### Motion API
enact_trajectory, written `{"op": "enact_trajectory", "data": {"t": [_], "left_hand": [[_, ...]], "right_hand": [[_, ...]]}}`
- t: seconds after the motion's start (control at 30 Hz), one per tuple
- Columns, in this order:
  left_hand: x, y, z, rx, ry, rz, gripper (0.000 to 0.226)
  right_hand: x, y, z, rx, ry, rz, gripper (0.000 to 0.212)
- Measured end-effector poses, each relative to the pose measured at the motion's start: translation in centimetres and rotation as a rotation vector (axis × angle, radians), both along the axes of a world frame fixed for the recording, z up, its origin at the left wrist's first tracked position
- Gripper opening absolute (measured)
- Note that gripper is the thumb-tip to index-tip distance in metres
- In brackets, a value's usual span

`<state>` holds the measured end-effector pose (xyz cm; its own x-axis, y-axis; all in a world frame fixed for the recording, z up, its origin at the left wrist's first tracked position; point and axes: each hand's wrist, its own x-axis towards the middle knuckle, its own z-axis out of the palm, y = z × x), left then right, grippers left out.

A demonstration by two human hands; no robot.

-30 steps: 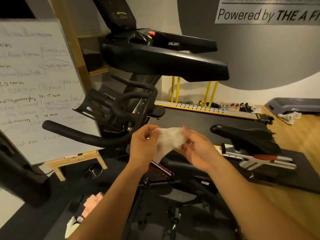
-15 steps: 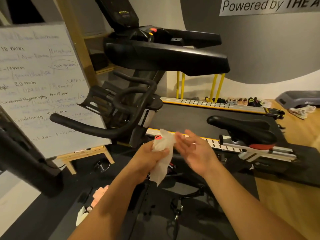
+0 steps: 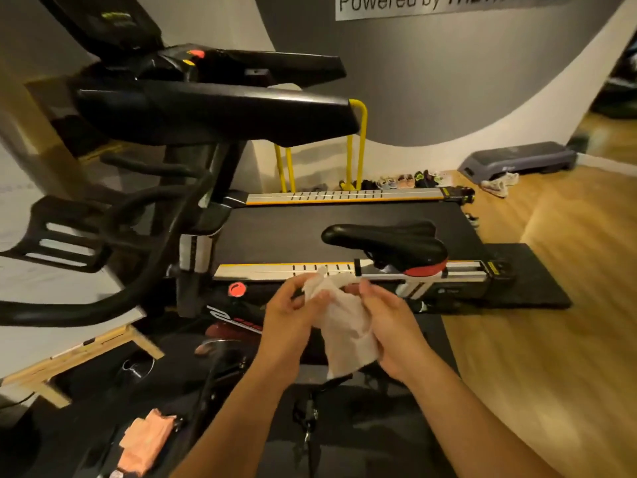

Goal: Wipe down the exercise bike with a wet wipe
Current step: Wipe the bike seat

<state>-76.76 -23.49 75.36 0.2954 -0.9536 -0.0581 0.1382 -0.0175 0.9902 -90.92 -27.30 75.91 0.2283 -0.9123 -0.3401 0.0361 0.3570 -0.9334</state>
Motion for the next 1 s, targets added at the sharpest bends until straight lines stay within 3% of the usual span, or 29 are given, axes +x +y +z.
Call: {"op": "enact_trajectory", "data": {"t": [0.1, 0.2, 0.47, 0.63, 0.7, 0.83, 0.93, 1.0], "left_hand": [[-1.6, -2.6, -0.5, -0.019, 0.017, -0.075, 0.035], [-2.8, -5.8, -0.6, -0.042, -0.127, -0.233, 0.036], [-1.9, -13.4, 0.2, 0.078, -0.077, -0.301, 0.051], [-0.9, -15.8, -0.2, 0.043, -0.031, -0.497, 0.036], [-1.1, -16.6, -0.9, 0.029, -0.152, -0.511, 0.030], [-1.0, -18.0, -1.7, -0.069, -0.657, -0.340, 0.016], [-0.9, -18.0, -1.5, -0.151, -0.759, -0.317, 0.006], [-1.0, -18.1, -1.8, -0.265, -0.865, -0.311, 0.016]], "right_hand": [[-2.4, -1.5, -0.2, 0.023, 0.074, 0.090, 0.047], [-4.0, -3.4, -0.5, -0.067, 0.189, 0.168, 0.028], [-5.0, -8.8, -1.3, -0.168, 0.087, -0.290, 0.005], [-4.9, -11.0, -0.8, -0.273, 0.187, -0.474, 0.021], [-5.0, -11.3, -0.4, -0.348, 0.253, -0.452, 0.026], [-6.1, -11.9, 0.3, -0.493, 0.436, -0.298, 0.026], [-7.2, -12.4, 0.0, -0.569, 0.639, -0.197, 0.030], [-7.5, -12.8, -0.1, -0.660, 0.725, -0.173, 0.020]]}}
